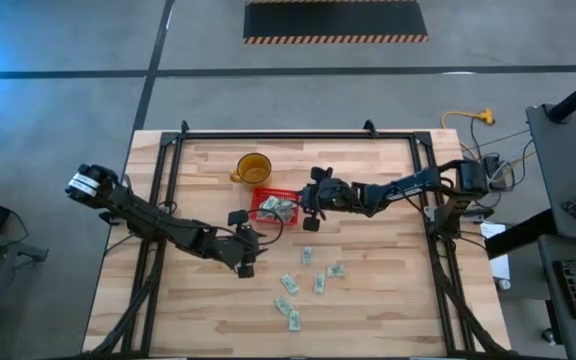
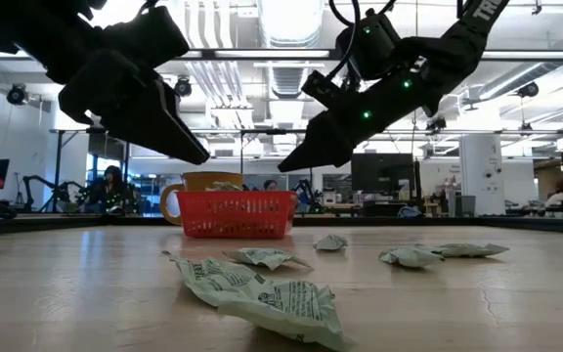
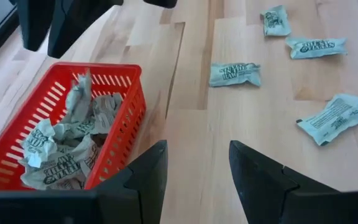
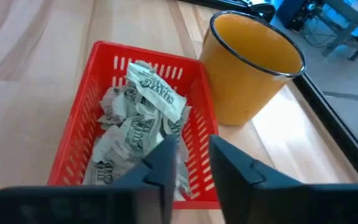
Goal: Pick and place Stevia / Truvia into bins
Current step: Put the gray stevia packet into the red basket
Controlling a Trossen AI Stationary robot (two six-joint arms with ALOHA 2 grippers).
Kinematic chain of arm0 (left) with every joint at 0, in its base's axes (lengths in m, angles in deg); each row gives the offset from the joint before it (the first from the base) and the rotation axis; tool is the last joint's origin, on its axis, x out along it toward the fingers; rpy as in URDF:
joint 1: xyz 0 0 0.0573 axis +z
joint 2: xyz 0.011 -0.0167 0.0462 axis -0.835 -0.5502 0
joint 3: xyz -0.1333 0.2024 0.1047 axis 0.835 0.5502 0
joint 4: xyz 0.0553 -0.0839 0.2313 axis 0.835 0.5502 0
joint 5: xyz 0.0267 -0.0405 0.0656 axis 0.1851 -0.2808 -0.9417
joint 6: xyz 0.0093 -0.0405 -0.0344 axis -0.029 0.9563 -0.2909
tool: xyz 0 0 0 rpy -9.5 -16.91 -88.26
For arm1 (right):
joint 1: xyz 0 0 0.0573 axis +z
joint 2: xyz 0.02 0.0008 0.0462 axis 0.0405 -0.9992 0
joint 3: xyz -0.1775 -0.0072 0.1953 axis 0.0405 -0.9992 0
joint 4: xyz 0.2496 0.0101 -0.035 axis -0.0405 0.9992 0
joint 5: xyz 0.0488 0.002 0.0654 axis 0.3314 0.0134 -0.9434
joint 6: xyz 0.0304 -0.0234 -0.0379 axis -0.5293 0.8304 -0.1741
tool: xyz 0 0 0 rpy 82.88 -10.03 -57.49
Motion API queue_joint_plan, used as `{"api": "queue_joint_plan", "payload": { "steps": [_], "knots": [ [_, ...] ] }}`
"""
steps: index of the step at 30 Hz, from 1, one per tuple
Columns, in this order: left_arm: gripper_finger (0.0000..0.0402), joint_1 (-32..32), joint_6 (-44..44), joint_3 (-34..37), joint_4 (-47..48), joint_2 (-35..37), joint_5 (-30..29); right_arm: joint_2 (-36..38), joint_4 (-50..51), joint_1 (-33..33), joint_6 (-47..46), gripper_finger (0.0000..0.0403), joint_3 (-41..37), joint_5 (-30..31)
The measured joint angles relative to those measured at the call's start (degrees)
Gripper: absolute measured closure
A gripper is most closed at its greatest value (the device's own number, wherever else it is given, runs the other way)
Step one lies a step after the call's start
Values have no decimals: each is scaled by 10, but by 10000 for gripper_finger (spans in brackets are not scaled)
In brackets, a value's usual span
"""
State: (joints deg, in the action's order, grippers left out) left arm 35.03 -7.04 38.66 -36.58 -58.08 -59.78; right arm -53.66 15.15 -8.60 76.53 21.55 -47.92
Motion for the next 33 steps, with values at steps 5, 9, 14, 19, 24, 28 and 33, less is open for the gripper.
{"api": "queue_joint_plan", "payload": {
  "steps": [5,9,14,19,24,28,33],
  "knots": [
    [246,0,-22,10,-43,-13,52,13,8,0,10,261,0,0],
    [246,-4,-86,12,-119,-59,158,37,40,7,22,238,0,0],
    [246,-4,-147,4,-232,-137,191,65,107,19,21,232,0,-2],
    [246,-4,-165,-22,-250,-202,195,83,191,23,15,240,0,-2],
    [246,-3,-172,-60,-251,-243,227,95,239,24,-3,250,-1,-4],
    [246,-3,-180,-77,-247,-262,234,100,246,24,-9,257,-1,-4],
    [261,-3,-175,-89,-214,-268,235,101,254,24,-12,263,-2,-4]
  ]
}}
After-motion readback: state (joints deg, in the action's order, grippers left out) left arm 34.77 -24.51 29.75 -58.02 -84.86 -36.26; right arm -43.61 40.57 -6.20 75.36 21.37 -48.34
